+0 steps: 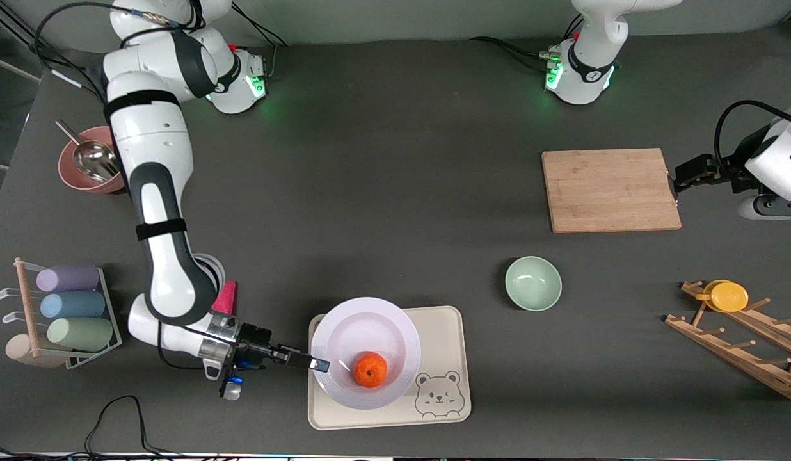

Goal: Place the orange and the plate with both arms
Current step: 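Carry the plate with the orange onto the bear tray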

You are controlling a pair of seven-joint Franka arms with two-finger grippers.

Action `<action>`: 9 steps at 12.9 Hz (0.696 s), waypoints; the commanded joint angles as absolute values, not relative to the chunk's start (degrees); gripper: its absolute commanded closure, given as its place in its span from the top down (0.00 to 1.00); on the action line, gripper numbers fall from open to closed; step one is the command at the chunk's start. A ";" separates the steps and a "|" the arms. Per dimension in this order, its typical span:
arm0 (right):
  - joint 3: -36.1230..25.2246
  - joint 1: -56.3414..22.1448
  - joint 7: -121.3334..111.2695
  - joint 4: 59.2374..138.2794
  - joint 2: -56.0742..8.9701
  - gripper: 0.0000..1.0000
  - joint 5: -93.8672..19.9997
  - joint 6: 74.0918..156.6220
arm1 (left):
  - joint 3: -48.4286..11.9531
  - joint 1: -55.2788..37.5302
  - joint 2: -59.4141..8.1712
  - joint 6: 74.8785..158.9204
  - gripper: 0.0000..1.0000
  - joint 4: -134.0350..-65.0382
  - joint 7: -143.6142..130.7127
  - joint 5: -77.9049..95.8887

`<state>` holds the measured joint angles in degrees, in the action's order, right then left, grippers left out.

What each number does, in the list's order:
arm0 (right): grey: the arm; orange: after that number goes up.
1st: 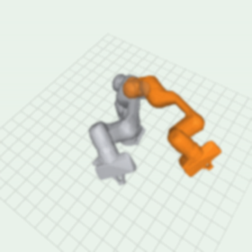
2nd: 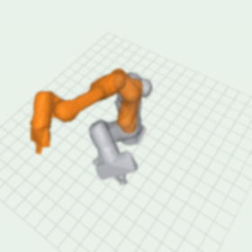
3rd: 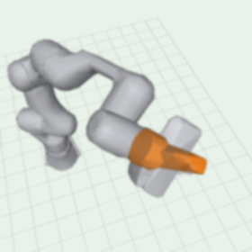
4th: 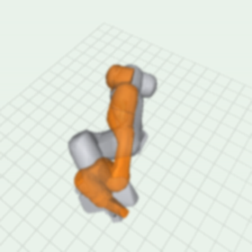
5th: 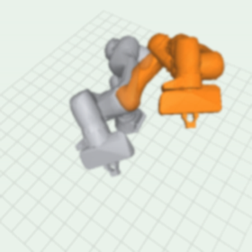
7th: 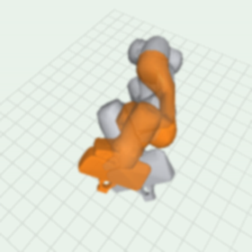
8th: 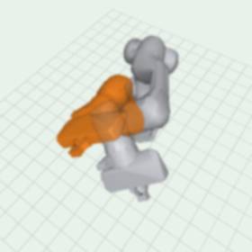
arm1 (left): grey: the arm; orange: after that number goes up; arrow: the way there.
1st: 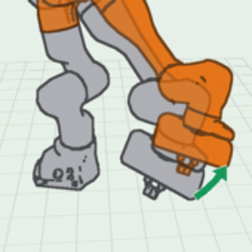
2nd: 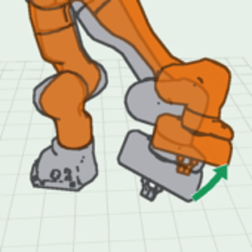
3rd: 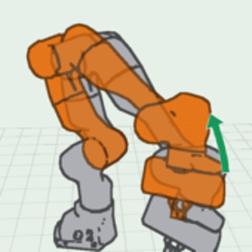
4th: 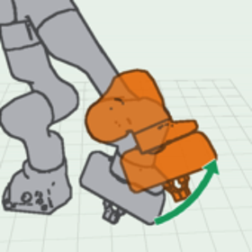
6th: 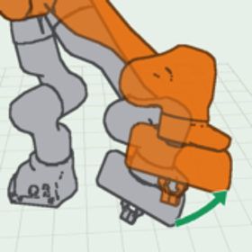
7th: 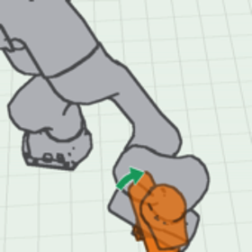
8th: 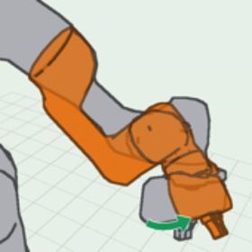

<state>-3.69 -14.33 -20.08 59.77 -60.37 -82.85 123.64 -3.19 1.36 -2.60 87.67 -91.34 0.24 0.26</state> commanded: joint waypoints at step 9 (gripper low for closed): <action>2.72 -13.89 -27.86 51.69 -70.49 0.00 -82.71 130.69 | -2.64 0.62 -2.11 87.28 1.00 -91.67 0.97 0.35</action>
<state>1.27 -14.44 -27.24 56.33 -68.28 -82.85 129.65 -3.20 1.33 -2.60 87.67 -91.42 0.24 0.26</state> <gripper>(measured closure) 0.943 0.000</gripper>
